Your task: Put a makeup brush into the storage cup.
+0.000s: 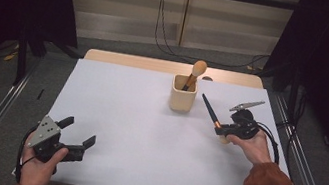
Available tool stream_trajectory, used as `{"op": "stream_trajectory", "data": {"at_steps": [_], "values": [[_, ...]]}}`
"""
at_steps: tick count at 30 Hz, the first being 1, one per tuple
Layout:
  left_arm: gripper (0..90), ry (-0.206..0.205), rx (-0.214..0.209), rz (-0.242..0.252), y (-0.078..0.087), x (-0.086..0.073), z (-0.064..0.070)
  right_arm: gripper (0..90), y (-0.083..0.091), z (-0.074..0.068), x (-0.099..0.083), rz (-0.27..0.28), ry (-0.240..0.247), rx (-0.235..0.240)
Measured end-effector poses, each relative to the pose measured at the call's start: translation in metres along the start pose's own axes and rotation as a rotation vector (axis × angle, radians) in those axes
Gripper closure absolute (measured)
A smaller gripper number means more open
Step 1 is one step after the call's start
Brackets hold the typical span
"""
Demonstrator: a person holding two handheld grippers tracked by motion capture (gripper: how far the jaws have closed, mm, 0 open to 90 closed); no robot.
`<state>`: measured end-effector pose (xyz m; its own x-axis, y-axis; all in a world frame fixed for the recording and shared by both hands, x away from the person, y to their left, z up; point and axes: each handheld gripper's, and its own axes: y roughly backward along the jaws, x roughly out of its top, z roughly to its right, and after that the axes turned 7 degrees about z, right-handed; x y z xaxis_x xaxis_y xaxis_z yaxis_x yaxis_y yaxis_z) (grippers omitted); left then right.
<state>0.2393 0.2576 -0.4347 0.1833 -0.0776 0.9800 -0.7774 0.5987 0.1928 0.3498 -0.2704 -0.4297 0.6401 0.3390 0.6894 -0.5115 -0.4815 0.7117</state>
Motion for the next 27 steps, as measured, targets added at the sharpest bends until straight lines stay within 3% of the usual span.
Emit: {"op": "stream_trajectory", "data": {"at_steps": [8,14,24,27], "values": [[3.7,0.004,0.001,0.004,0.0,0.0,0.001,74.9,0.001,-0.002,-0.004,0.083,-0.013,-0.017],[3.7,0.0,-0.002,0.0,0.0,0.0,0.001,74.9,0.003,0.001,-0.017,0.179,-0.068,-0.036],[3.7,-0.009,-0.017,0.001,0.001,0.001,0.002,74.9,0.014,0.001,-0.027,0.294,-0.064,-0.041],[3.7,-0.01,-0.023,0.0,0.0,0.002,0.003,74.8,0.018,-0.003,-0.026,0.311,-0.054,-0.018]]}}
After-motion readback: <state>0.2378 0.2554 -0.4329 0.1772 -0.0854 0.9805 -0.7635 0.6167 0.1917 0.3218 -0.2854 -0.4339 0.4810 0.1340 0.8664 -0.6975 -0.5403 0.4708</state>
